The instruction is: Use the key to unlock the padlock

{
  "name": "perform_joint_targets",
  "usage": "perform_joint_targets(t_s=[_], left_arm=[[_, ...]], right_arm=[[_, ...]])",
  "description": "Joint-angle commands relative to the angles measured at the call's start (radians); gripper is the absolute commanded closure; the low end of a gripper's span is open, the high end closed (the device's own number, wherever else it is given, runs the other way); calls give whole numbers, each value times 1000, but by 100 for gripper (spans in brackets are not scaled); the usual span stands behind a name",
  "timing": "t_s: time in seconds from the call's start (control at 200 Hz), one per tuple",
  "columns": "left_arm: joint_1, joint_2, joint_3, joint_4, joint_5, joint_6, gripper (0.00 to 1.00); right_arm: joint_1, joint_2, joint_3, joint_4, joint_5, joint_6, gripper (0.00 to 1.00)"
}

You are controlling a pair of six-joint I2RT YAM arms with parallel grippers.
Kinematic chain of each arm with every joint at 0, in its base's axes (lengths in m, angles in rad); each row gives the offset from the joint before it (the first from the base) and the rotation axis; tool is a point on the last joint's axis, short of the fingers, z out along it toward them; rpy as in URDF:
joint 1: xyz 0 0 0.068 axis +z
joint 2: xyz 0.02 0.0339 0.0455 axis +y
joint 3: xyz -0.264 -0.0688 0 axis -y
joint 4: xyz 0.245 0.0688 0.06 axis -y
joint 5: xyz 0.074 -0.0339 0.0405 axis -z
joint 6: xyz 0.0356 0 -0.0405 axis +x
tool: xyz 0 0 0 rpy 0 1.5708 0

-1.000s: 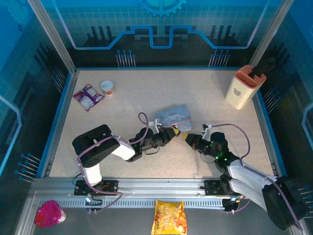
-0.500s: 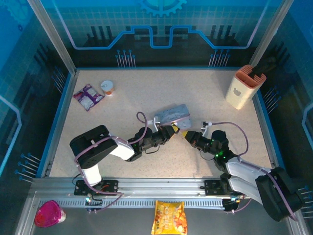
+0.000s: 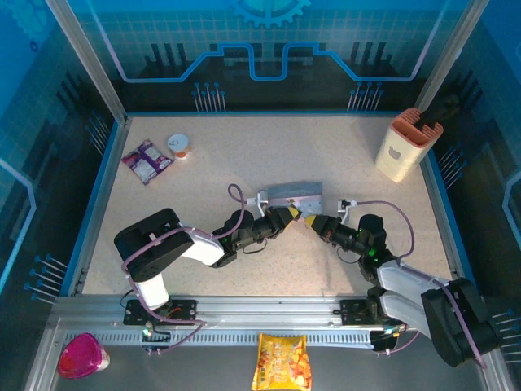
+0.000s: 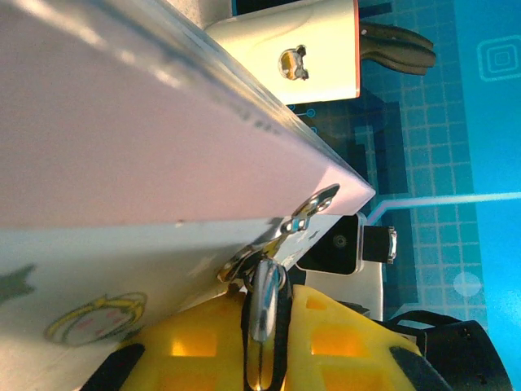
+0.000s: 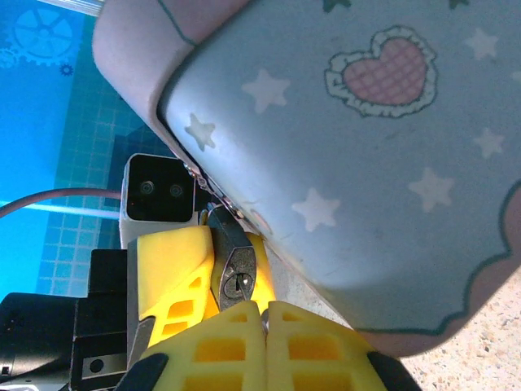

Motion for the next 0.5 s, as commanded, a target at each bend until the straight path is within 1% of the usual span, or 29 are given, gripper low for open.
perform_joint_targets(t_s=[0.0,0.215,0.38,0.495], left_arm=[[-121,-49,83,206,392,20,100],[-121,-59,90,206,429,42,100],[-121,-53,105,206,450,69,100],[-121,-45,104,207,460,82,100]], right_arm=[[1,14,67,124,-1,-15,100],[-8,62,66,217,-37,11,100],[-14,80,63,213,-36,11,100],[-15,88,60,252,-39,28,100]])
